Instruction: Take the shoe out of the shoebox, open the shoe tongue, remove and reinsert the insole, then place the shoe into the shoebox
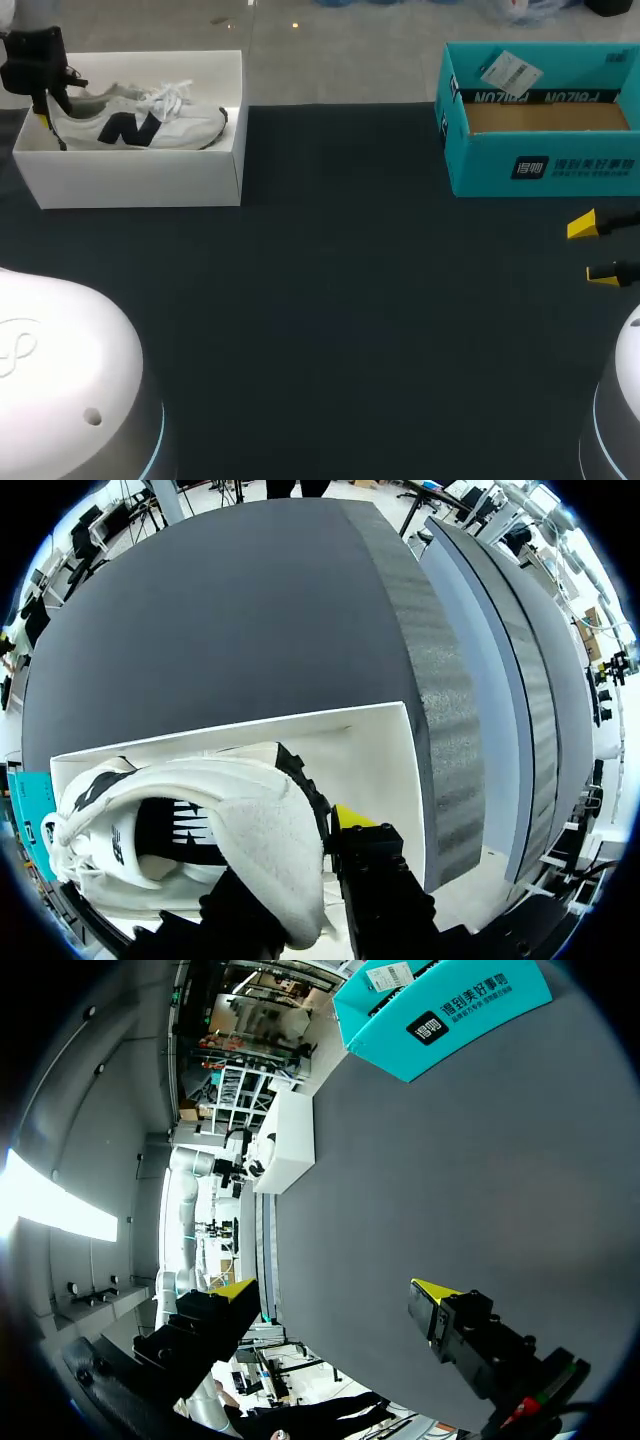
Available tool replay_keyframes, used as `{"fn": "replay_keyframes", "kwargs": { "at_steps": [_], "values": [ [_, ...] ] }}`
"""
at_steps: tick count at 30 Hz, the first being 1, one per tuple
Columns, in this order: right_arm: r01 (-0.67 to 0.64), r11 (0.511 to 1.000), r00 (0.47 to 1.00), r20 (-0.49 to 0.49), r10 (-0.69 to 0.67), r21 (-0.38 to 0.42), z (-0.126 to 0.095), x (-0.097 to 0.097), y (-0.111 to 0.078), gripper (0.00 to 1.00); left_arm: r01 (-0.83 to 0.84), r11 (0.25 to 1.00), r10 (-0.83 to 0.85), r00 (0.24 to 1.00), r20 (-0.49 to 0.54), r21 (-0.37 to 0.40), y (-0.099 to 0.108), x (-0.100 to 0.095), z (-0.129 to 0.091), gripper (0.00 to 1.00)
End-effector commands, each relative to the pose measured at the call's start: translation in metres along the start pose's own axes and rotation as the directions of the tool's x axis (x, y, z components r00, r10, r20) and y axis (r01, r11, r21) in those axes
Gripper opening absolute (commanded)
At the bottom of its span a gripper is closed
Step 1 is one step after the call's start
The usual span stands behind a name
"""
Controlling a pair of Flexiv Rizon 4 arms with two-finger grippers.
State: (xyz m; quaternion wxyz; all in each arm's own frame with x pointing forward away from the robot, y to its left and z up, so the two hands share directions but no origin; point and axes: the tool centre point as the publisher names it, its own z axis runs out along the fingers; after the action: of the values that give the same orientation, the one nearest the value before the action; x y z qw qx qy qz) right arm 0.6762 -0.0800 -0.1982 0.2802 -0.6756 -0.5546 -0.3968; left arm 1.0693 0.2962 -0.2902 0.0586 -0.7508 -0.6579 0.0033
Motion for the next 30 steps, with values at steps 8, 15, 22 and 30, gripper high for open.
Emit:
{"fn": "replay_keyframes", "kwargs": {
  "at_steps": [8,15,22,30],
  "values": [
    [-0.001,1.000,1.000,0.003,0.001,-0.002,0.000,0.000,-0.002,1.00,0.005,0.998,-0.004,1.000,0.010,-0.057,-0.029,-0.003,-0.058,0.00],
    [-0.001,1.000,1.000,0.003,0.001,-0.002,0.000,0.000,-0.002,1.00,-0.003,0.997,0.001,1.000,-0.017,-0.082,-0.045,-0.011,-0.084,0.00],
    [-0.001,1.000,1.000,0.003,0.001,-0.002,0.000,0.000,-0.002,1.00,0.009,0.992,-0.015,0.999,-0.051,-0.123,-0.066,-0.023,-0.095,0.00],
    [-0.001,1.000,1.000,0.003,0.001,-0.002,0.000,0.000,-0.002,1.00,0.022,0.986,-0.027,0.999,-0.031,-0.166,-0.102,-0.051,-0.098,0.00]
  ]
}}
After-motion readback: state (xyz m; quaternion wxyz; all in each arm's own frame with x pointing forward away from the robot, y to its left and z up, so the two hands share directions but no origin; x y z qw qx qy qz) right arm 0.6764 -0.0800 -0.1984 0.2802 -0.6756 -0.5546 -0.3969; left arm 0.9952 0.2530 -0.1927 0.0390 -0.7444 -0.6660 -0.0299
